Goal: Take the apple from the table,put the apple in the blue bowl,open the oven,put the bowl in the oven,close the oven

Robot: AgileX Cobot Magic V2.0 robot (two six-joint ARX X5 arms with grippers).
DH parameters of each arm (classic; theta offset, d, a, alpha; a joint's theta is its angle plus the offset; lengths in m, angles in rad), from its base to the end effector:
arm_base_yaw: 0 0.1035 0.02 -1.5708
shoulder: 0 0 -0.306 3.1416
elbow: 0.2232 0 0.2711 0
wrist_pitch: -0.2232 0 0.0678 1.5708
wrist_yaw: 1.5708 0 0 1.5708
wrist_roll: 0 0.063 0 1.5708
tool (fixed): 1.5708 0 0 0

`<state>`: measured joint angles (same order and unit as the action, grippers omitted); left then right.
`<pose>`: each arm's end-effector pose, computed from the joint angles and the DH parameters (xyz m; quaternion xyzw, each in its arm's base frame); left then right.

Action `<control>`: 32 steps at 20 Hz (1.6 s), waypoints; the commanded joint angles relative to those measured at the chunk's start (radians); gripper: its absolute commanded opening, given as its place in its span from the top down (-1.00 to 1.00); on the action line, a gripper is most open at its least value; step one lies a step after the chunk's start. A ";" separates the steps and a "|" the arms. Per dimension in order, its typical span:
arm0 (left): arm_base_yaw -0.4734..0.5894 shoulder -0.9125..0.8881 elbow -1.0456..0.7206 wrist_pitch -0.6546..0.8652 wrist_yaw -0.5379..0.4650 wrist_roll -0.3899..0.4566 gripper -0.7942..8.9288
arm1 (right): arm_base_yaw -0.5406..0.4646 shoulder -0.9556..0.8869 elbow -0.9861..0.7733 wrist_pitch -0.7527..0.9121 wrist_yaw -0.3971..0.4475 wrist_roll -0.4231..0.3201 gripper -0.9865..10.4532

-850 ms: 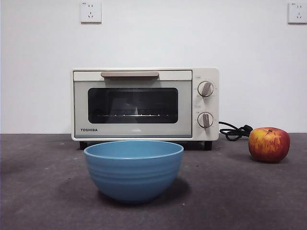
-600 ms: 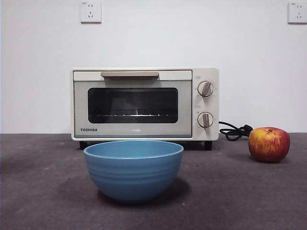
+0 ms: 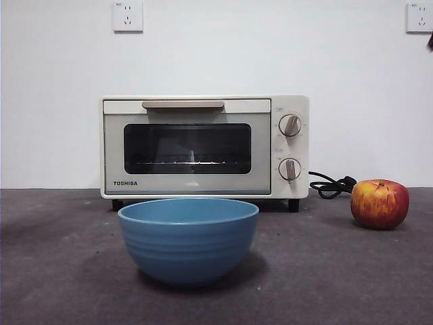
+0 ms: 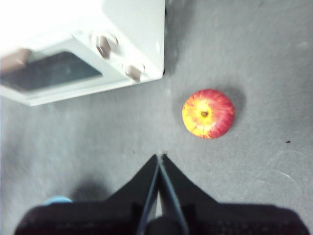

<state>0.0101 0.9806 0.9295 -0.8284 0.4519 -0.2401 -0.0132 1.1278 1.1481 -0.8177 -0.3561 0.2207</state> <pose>0.1964 -0.0255 0.3083 -0.2025 0.4352 -0.1472 0.8648 0.2408 0.0188 0.3546 0.1708 0.3966 0.1142 0.8947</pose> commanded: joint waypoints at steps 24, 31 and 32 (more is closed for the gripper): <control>-0.009 0.004 0.002 -0.122 0.000 0.122 0.85 | 0.170 0.688 0.218 0.073 0.313 -0.159 -0.22; -0.009 0.004 0.002 -0.128 0.000 0.140 0.84 | 0.170 0.748 0.218 0.122 0.348 -0.140 -0.21; -0.009 0.004 0.002 -0.128 0.000 0.140 0.84 | 0.170 0.755 0.218 0.121 0.353 -0.138 -0.21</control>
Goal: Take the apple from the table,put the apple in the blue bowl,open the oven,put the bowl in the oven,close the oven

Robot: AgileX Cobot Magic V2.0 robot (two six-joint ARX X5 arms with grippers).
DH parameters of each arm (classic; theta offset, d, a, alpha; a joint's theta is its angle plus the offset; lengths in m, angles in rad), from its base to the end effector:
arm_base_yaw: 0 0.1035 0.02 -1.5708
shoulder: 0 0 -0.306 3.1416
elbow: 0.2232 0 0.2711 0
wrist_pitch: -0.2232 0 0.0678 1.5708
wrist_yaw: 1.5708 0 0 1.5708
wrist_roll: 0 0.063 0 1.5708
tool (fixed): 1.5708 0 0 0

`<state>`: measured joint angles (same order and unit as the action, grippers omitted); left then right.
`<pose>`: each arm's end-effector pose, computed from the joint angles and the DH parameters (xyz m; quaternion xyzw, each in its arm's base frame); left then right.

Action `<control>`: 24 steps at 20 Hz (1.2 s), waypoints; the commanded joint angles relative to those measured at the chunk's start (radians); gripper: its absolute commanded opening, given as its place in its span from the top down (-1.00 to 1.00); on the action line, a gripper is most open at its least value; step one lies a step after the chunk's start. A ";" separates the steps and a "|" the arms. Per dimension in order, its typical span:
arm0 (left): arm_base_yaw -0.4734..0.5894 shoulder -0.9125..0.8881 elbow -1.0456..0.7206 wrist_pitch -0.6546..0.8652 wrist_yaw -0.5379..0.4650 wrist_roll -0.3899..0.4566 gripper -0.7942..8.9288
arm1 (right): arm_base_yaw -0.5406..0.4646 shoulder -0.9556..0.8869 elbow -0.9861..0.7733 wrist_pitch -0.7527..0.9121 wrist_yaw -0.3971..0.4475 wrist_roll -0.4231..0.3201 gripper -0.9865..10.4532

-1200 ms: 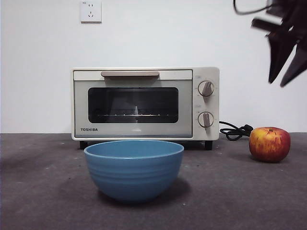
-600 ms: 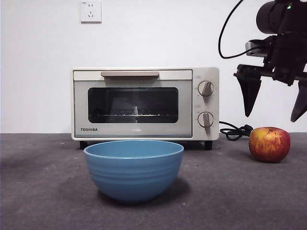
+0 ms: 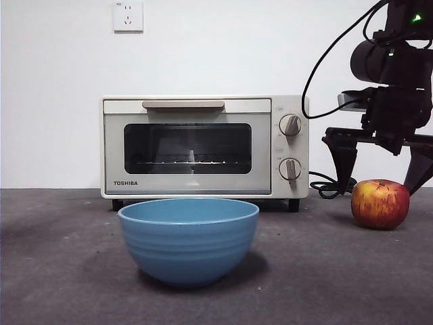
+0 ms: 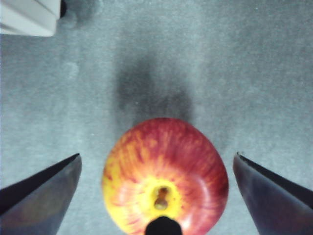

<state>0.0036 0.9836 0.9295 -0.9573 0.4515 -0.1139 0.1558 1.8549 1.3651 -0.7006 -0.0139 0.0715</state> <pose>0.1839 -0.0268 0.2984 -0.1577 0.4822 -0.1671 0.8454 0.4107 0.0654 0.2044 -0.0102 0.5614 0.0501 0.8260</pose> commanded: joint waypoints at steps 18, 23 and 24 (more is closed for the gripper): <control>-0.003 0.001 0.002 0.007 -0.006 0.014 0.84 | 0.058 -0.163 0.028 -0.249 -0.082 0.037 0.83; -0.003 0.001 0.002 0.013 -0.006 0.014 0.84 | 0.248 -0.243 0.028 -0.304 -0.129 0.097 0.83; -0.003 0.001 0.002 0.015 -0.006 0.014 0.84 | 0.296 -0.243 0.028 -0.302 -0.129 0.114 0.83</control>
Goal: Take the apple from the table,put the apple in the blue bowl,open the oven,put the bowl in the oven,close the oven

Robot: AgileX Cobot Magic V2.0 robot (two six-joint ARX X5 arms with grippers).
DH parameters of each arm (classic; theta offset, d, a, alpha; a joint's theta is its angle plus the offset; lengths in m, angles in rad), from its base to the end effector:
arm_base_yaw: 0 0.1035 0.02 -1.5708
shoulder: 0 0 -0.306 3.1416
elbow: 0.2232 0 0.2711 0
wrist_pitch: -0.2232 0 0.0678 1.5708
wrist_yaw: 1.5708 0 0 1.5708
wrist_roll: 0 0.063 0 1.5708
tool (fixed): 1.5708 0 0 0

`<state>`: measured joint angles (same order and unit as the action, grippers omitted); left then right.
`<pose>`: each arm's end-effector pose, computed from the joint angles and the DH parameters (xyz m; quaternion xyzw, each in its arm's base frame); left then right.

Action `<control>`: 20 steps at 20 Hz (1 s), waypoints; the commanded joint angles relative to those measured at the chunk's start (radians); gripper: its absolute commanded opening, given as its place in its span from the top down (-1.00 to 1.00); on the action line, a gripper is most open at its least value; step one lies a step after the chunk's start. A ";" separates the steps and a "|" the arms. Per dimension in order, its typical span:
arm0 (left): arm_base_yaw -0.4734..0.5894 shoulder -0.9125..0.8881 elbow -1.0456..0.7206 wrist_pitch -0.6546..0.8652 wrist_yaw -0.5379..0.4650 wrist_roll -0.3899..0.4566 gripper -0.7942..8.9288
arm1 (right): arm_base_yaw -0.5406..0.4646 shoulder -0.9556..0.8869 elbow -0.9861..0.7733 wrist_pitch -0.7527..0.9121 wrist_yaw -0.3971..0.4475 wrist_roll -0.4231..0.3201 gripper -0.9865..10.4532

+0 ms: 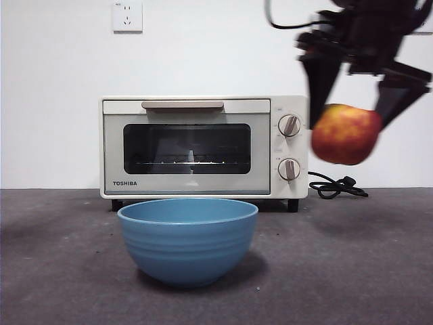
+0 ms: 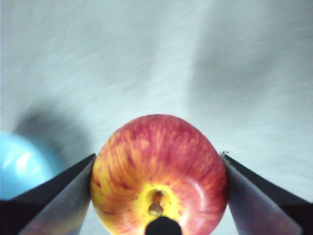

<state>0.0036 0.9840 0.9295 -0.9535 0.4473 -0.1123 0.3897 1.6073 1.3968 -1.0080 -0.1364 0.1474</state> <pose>0.1844 -0.0266 0.2984 -0.1557 0.4808 -0.1660 0.8468 0.3179 0.1398 0.2905 -0.0138 0.5818 0.1709 0.7950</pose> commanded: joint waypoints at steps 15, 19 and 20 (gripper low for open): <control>-0.003 0.001 0.002 0.007 -0.002 0.016 0.85 | 0.527 0.059 -0.005 0.152 0.129 0.122 0.83; -0.003 0.001 0.002 0.006 -0.002 0.020 0.84 | 0.540 0.103 -0.005 0.153 0.130 0.123 0.83; -0.003 0.001 0.002 0.006 -0.002 0.020 0.84 | 0.540 0.115 -0.005 0.157 0.129 0.123 0.83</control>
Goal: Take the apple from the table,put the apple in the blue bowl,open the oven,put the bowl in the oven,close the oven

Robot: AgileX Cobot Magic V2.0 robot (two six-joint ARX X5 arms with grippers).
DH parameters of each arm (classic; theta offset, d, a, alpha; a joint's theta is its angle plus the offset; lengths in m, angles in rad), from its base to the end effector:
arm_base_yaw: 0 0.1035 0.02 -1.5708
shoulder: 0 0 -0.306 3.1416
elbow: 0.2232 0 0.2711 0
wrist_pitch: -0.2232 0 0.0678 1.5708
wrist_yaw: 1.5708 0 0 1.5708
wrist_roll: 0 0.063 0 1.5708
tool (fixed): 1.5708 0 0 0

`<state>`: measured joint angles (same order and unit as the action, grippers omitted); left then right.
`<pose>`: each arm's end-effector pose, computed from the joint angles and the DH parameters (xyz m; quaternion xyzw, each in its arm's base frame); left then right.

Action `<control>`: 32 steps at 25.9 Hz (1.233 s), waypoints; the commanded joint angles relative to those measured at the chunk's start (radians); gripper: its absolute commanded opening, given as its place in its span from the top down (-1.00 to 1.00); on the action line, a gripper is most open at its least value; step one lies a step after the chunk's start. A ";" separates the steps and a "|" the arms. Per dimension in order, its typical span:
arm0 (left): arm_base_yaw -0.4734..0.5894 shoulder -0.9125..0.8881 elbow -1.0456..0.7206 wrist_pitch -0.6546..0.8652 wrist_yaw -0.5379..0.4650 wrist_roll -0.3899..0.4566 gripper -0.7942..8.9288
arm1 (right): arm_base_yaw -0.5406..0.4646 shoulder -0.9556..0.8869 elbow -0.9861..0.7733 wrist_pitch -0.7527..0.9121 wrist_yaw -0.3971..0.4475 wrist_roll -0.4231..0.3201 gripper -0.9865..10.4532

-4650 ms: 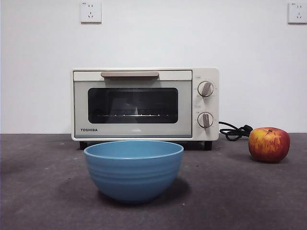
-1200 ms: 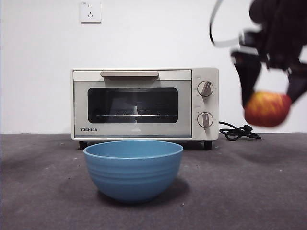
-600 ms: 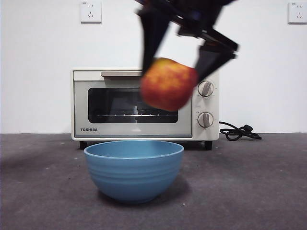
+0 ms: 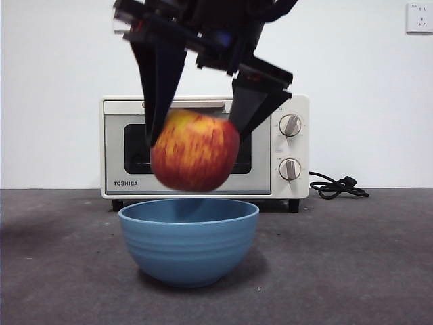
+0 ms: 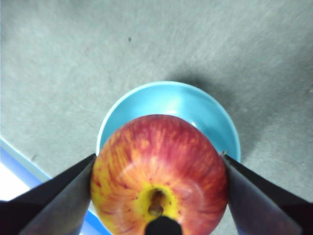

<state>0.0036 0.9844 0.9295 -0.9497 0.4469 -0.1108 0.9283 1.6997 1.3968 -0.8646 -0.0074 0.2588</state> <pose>0.1849 -0.0266 0.2986 -0.1547 0.4792 -0.1664 0.8478 0.2279 0.3052 0.2651 -0.1468 0.5382 0.3094 0.7701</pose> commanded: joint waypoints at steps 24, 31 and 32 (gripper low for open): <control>-0.003 0.000 0.002 0.006 -0.003 0.041 0.84 | 0.000 0.124 -0.007 0.073 -0.003 -0.023 0.82; -0.003 0.000 0.002 0.003 -0.002 0.043 0.84 | 0.000 0.125 -0.007 0.040 -0.003 0.003 -0.12; -0.003 0.000 0.002 0.003 -0.002 0.043 0.84 | 0.000 0.125 -0.007 0.035 -0.003 0.003 -0.18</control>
<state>0.0036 0.9844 0.9295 -0.9497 0.4461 -0.0849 0.9276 1.8111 1.3968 -0.8318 -0.0074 0.2508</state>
